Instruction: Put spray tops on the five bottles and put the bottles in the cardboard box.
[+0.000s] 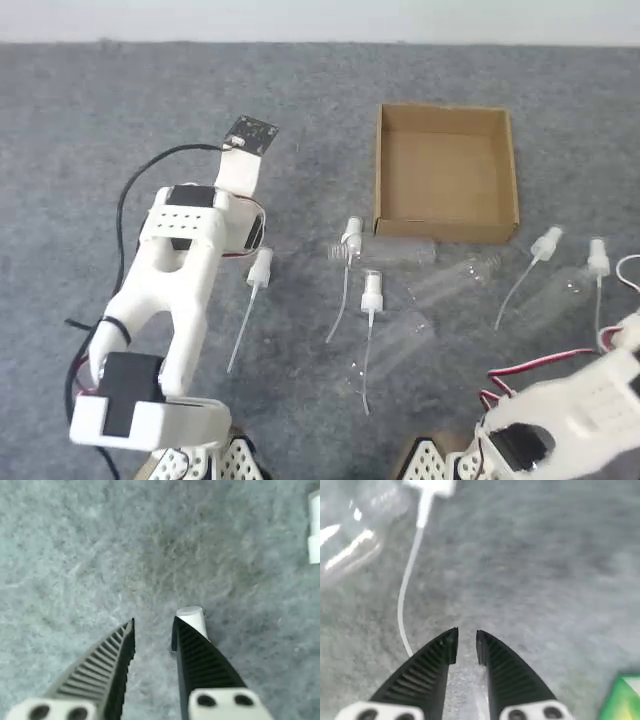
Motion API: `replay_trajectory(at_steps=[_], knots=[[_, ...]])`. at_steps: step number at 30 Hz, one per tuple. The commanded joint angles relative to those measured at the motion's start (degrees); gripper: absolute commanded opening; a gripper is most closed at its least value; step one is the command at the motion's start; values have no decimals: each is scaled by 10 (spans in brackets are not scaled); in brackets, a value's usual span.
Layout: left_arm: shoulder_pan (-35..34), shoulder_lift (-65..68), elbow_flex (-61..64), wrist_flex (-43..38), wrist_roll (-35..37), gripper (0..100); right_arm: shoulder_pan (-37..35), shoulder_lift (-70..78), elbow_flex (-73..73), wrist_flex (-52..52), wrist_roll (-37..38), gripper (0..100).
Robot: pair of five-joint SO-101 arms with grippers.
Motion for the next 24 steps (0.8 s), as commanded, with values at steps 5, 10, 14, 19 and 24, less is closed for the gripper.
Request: replay_trajectory(at_steps=[5, 10, 14, 19, 24], knots=[[3, -10, -33, -11, 4, 107, -62, -117, -13, -18, -109, 17], [1, -10, -20, 0, 30, 107, -61, -154, -21, 15, -107, 102], [4, -25, -3, 0, 30, 107, -35, -210, -4, 81, -47, 106], [3, -57, 43, -33, 29, 107, 44, -247, 51, 84, 100, 178], [3, -70, 86, -78, 29, 107, 125, -246, 94, 80, 210, 243]])
